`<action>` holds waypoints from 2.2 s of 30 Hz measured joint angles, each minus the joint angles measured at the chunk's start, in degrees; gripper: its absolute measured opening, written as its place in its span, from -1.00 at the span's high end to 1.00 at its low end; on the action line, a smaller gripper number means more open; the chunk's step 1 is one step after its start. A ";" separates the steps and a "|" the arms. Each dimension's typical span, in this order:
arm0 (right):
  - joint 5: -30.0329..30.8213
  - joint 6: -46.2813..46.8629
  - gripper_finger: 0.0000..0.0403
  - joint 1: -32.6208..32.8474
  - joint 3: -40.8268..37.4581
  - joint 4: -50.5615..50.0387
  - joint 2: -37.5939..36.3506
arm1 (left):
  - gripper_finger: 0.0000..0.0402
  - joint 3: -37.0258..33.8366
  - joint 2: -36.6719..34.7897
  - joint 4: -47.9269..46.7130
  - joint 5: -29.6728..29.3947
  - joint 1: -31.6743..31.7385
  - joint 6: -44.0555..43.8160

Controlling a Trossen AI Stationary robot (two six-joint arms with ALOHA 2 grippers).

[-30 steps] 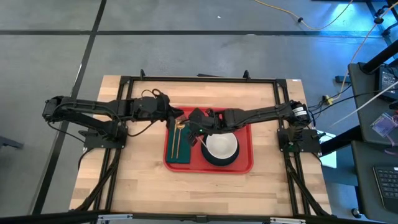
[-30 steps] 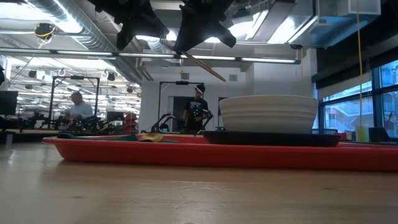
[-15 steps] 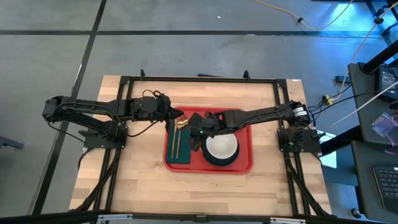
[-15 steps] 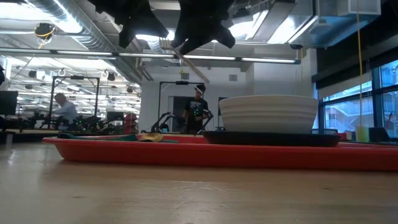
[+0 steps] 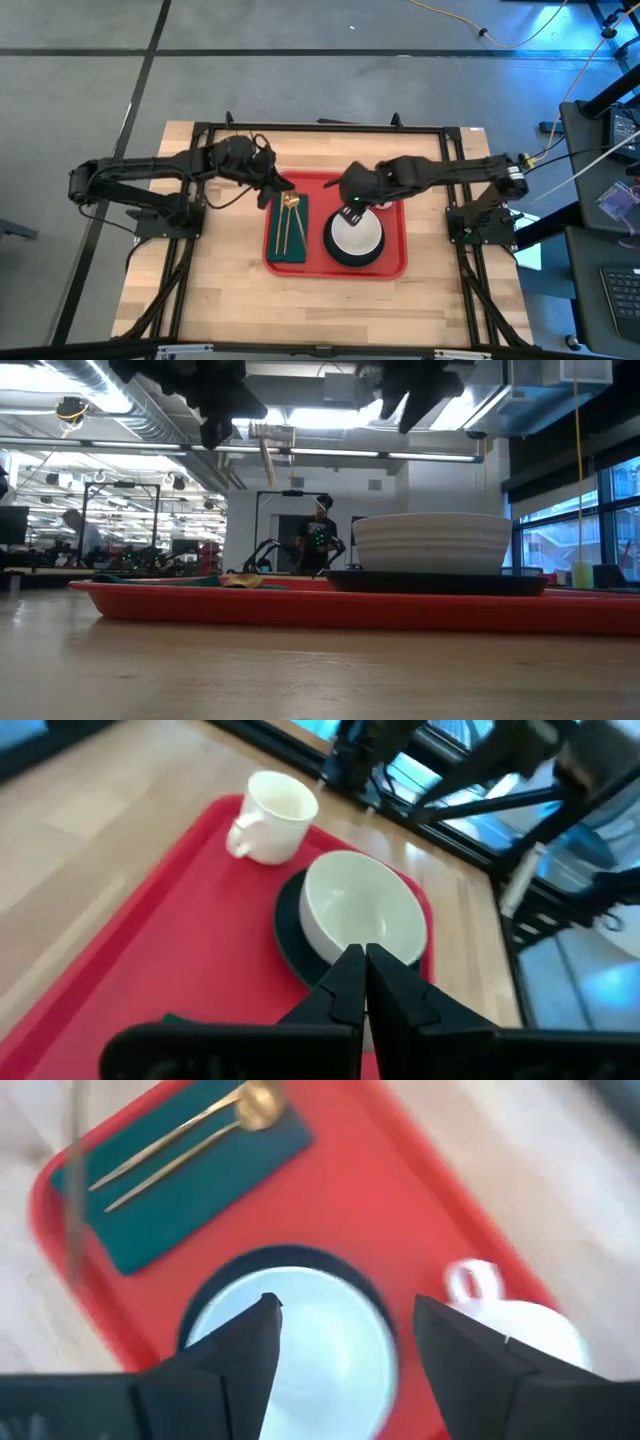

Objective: Set up tray
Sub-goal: Put the gold fork on the dark green napkin to the right of the gold spoon

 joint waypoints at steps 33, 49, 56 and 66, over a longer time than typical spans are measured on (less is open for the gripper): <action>2.92 5.99 -0.13 4.70 -7.11 -10.18 -6.66 | 0.99 0.47 25.58 6.96 30.91 16.87 5.07; 2.02 9.10 -0.13 4.70 -10.08 -11.68 -6.66 | 0.99 3.67 25.58 -1.31 28.37 17.39 12.89; 1.93 9.53 -0.13 4.70 -10.08 -11.51 -6.66 | 0.99 3.69 25.58 -0.96 27.82 17.37 14.00; 1.82 10.76 -0.13 4.70 -10.08 -11.45 -6.66 | 0.99 3.76 29.95 -0.30 27.11 16.83 14.88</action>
